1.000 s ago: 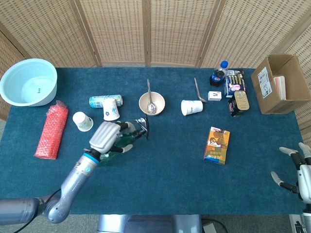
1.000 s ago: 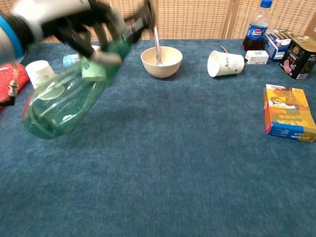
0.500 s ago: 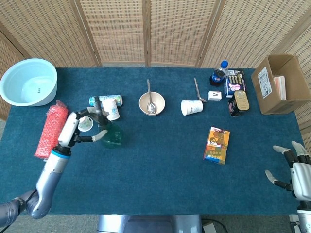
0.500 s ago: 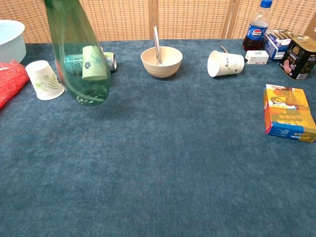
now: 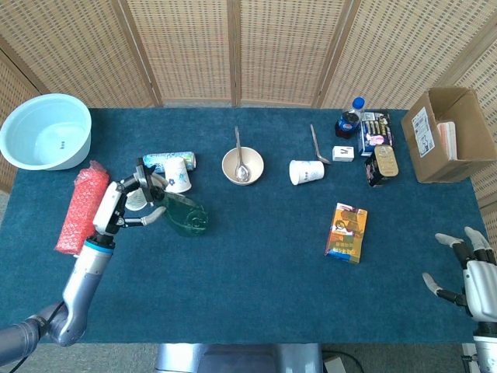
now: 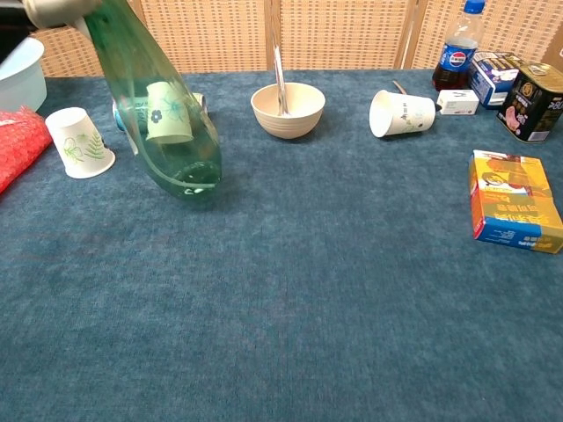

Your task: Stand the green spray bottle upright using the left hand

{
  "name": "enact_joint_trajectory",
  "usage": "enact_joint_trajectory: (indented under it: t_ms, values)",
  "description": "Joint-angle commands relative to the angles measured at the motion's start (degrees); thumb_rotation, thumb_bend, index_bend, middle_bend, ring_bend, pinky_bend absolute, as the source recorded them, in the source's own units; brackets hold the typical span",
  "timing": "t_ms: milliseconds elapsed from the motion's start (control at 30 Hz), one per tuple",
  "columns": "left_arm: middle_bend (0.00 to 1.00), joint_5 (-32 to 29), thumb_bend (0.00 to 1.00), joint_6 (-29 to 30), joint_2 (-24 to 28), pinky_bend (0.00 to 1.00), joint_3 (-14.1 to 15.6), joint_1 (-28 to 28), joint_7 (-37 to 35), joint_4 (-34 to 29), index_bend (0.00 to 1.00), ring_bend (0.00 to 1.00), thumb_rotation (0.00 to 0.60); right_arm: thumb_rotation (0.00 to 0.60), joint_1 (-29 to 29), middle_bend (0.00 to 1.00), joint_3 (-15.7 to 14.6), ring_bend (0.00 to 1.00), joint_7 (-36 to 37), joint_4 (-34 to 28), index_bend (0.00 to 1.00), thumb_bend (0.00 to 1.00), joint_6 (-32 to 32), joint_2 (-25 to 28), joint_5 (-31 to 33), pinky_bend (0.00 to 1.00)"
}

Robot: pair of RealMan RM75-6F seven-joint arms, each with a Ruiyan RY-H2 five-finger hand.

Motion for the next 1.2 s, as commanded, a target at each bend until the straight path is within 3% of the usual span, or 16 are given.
enact_joint_trajectory:
  t_ms: [33,467,767,900,1200]
  values:
    - [0.43,0.26,0.37,-0.6,-0.76,0.6,0.26,-0.19,0.33,0.4,0.51,0.47,0.6,0.6,-0.14,0.31,-0.07,0.01,0.42,0.2,0.23,0.28,0.1,0.03,0.05,0.1]
    - [0.41,0.64,0.37,-1.71,-2.12,0.5,0.99,0.31,2.09,1.13,0.5,0.42,0.6,0.6,-0.55,0.31,-0.32,0.01,2.22,0.95,0.23,0.28,0.47,0.24,-0.25,0.1]
    - [0.36,1.22,0.37,-1.42,-1.8,0.43,1.27,0.97,4.05,0.64,0.46,0.34,0.6,0.6,-0.87,0.31,-0.58,0.01,3.16,1.17,0.23,0.28,0.76,0.42,-0.62,0.1]
    - [0.34,1.38,0.37,-1.16,-1.87,0.47,1.13,1.19,4.44,0.62,0.45,0.32,0.6,0.6,-0.94,0.31,-0.66,0.01,3.28,1.1,0.23,0.28,0.83,0.53,-0.75,0.1]
    - [0.28,1.58,0.37,-0.87,-1.56,0.38,1.04,1.74,5.58,0.2,0.4,0.25,0.6,0.6,-0.92,0.31,-0.74,0.01,3.57,0.89,0.23,0.28,0.83,0.63,-1.06,0.1]
